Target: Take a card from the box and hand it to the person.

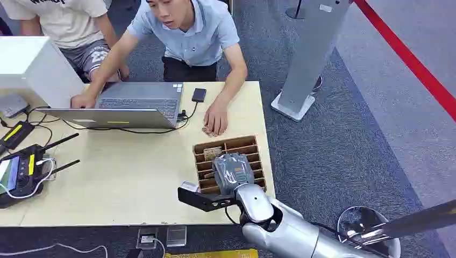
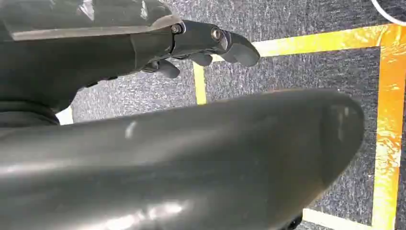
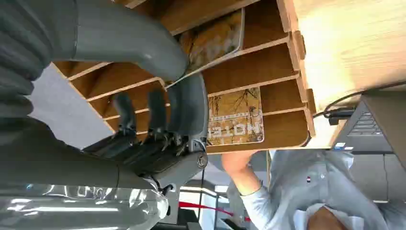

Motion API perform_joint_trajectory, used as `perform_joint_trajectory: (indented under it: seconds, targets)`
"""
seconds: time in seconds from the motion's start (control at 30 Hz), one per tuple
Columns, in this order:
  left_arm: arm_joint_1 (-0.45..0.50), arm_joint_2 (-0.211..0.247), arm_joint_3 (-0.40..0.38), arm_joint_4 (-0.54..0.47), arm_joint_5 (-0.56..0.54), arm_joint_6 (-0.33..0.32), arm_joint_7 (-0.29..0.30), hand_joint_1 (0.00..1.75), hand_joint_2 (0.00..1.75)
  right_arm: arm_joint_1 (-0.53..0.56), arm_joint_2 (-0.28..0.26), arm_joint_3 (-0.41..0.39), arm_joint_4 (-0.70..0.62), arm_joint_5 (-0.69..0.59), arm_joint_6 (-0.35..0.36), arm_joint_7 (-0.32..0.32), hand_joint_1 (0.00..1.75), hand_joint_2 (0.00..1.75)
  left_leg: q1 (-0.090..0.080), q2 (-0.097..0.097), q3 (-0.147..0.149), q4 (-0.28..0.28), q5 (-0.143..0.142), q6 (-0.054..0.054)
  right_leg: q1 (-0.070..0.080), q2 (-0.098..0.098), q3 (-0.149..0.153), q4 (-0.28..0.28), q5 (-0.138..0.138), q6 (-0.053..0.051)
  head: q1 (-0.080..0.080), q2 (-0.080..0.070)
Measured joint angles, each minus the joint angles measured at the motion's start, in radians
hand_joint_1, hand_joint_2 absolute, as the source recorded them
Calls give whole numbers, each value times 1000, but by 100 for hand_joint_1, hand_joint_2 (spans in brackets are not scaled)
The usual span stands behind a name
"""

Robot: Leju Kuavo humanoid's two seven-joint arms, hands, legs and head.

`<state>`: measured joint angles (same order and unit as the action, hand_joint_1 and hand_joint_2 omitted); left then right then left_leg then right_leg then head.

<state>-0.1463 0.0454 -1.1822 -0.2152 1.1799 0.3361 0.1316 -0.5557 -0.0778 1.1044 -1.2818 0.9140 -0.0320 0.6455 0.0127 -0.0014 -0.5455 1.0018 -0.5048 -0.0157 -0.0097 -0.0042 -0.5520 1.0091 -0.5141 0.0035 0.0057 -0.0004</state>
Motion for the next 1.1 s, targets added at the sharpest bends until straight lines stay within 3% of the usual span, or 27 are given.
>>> perform_joint_trajectory:
  seconds: [1.1]
  targets:
    - [0,0,0,0,-12,10,-21,0,0,2,5,-1,-1,-19,1,-5,175,175,0,0,0,0,0,0,0,0,0,0,0,0,0,0]
